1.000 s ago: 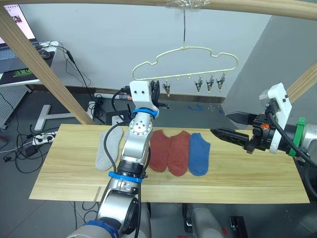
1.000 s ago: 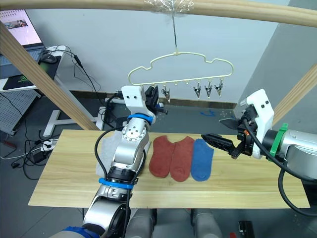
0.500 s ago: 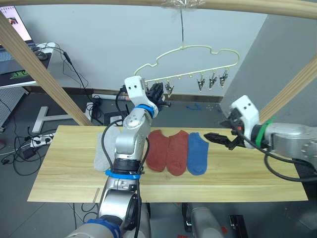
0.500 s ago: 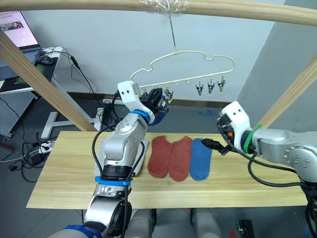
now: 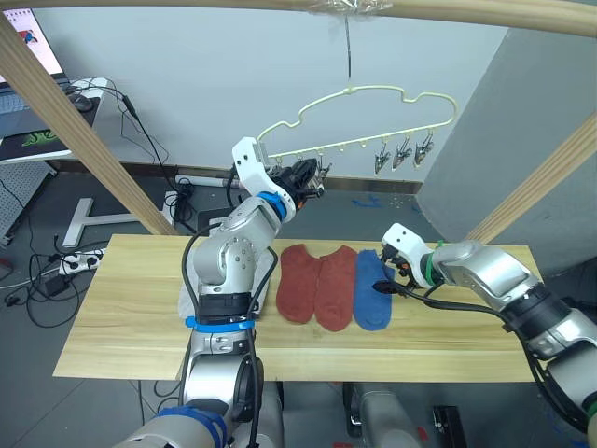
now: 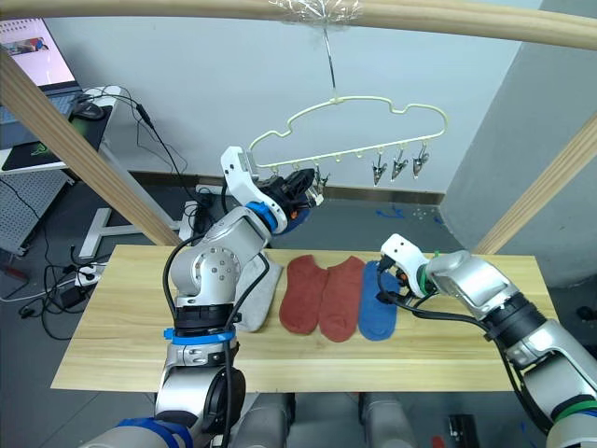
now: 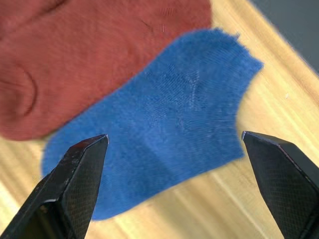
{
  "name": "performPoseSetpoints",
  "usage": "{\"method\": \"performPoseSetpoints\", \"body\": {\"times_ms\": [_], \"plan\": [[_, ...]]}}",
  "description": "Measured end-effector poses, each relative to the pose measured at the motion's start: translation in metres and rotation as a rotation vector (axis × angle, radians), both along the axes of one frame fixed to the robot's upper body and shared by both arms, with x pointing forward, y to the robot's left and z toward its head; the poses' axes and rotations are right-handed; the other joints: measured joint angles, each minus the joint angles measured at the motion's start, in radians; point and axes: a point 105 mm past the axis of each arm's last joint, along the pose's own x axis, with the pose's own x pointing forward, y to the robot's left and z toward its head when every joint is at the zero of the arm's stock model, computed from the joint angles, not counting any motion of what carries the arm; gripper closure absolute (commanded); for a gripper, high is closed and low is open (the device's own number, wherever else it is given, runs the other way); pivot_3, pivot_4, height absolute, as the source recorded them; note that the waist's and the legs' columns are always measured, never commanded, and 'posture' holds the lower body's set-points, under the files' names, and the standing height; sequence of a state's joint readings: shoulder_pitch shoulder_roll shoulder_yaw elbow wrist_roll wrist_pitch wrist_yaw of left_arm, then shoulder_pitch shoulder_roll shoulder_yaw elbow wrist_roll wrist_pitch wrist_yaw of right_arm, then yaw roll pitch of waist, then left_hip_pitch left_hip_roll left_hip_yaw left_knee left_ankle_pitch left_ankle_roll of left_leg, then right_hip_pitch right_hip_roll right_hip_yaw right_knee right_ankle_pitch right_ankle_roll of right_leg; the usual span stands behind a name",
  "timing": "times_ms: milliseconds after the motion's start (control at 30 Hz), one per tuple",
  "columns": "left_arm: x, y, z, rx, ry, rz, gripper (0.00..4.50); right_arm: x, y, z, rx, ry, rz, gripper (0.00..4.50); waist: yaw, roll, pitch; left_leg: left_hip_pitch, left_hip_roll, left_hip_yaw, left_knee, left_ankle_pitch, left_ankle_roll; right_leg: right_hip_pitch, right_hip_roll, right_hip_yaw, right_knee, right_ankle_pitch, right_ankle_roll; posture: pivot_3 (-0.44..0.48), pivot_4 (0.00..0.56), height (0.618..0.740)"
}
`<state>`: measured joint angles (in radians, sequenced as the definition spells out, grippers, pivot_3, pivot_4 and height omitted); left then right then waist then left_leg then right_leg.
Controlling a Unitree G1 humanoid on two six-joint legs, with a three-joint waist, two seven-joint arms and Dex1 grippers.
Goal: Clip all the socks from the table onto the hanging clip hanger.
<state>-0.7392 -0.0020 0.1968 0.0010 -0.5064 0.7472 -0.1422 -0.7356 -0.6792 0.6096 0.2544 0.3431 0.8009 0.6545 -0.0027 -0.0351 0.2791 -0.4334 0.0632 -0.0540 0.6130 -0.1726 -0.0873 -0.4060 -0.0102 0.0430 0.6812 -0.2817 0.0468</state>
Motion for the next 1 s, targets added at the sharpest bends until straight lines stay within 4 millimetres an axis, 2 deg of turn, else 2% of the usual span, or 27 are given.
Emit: {"method": "performPoseSetpoints", "body": {"times_ms": [333, 800, 1000], "plan": [[-0.002, 0.002, 0.001, 0.022, 0.003, -0.004, 4.42, 0.017, 0.01, -0.014, -0.038, -0.015, 0.046, 0.0, 0.003, 0.0, 0.0, 0.0, 0.0, 0.0, -0.001, 0.0, 0.0, 0.0, 0.0, 0.0, 0.0, 0.0, 0.0, 0.112, 0.256, 0.74], [-0.003, 0.005, 0.002, 0.037, 0.009, 0.008, 4.42, 0.013, 0.005, -0.017, -0.181, -0.04, 0.126, 0.0, 0.006, 0.0, 0.0, 0.0, 0.0, 0.0, -0.001, 0.0, 0.0, 0.0, -0.001, 0.0, 0.0, 0.0, 0.0, 0.107, 0.251, 0.74], [-0.003, 0.006, 0.002, 0.04, 0.009, 0.012, 4.42, 0.011, 0.006, -0.017, -0.191, -0.077, 0.145, 0.0, 0.006, 0.0, 0.0, 0.0, 0.0, 0.0, -0.001, 0.0, 0.0, 0.0, -0.001, 0.0, 0.0, 0.0, 0.0, 0.104, 0.249, 0.74]]}}
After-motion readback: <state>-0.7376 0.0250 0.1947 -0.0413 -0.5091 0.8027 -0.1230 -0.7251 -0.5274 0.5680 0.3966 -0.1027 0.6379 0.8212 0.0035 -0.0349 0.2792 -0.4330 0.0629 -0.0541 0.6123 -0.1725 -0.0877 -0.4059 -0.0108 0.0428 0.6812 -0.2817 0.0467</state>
